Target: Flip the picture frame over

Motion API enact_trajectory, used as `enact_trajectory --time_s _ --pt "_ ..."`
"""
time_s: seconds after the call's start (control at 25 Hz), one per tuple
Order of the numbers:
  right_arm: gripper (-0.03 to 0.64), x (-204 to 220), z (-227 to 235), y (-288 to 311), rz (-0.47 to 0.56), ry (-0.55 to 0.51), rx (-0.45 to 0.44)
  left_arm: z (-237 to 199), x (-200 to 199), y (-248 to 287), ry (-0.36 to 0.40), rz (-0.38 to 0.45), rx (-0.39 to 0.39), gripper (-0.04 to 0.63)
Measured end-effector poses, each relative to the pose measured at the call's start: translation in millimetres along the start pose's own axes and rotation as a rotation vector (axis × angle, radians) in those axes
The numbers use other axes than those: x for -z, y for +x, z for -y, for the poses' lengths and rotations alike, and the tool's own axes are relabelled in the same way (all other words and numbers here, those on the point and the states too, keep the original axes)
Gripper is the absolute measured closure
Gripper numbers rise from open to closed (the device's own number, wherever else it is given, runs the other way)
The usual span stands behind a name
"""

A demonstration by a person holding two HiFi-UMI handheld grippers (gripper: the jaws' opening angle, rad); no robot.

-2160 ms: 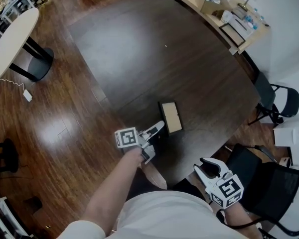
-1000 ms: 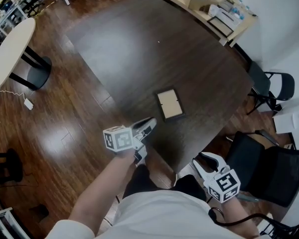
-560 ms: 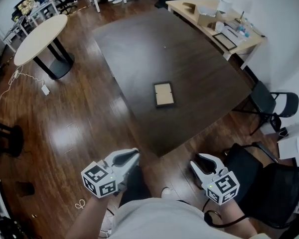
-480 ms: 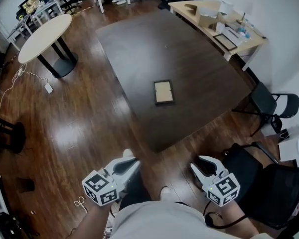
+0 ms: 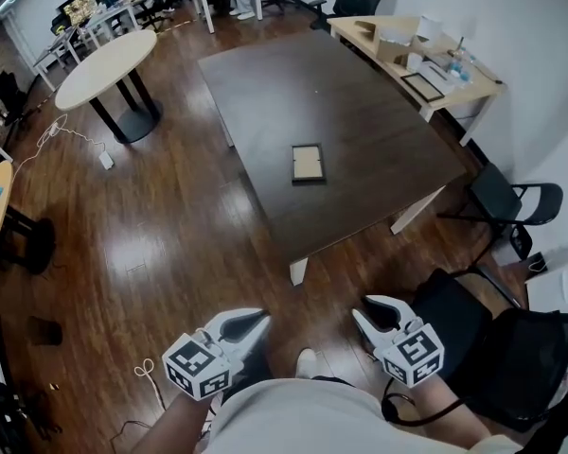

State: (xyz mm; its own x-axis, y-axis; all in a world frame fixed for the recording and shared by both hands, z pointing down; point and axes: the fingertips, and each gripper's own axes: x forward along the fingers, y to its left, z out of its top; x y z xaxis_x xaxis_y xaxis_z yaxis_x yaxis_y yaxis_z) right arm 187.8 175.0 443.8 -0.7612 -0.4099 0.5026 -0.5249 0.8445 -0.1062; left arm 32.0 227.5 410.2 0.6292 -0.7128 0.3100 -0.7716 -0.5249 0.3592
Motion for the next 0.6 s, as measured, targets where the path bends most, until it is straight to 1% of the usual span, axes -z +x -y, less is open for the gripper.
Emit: enact_trajectory --time_s 0.12,0.28,0.44,0.6 --pt "0.518 1.0 -5.9 -5.1 -0.001 -0.018 0.007 8.4 -1.6 -7.1 0.002 0.020 -0.005 0.578" --pt "0.519 2.0 -11.5 -13.7 0.008 -0.046 0.004 17.4 7.3 -14.5 0.024 0.010 -0.025 0.578" --pt "0.519 4.5 -18.7 -19.7 0.010 -0.065 -0.007 21.6 15.5 -19.1 0.015 0.000 -0.033 0.578" --pt "0.519 8.1 -21.9 -26.0 0.004 -0.065 -0.007 24.9 15.5 -17.6 0.003 0.014 -0.035 0.578"
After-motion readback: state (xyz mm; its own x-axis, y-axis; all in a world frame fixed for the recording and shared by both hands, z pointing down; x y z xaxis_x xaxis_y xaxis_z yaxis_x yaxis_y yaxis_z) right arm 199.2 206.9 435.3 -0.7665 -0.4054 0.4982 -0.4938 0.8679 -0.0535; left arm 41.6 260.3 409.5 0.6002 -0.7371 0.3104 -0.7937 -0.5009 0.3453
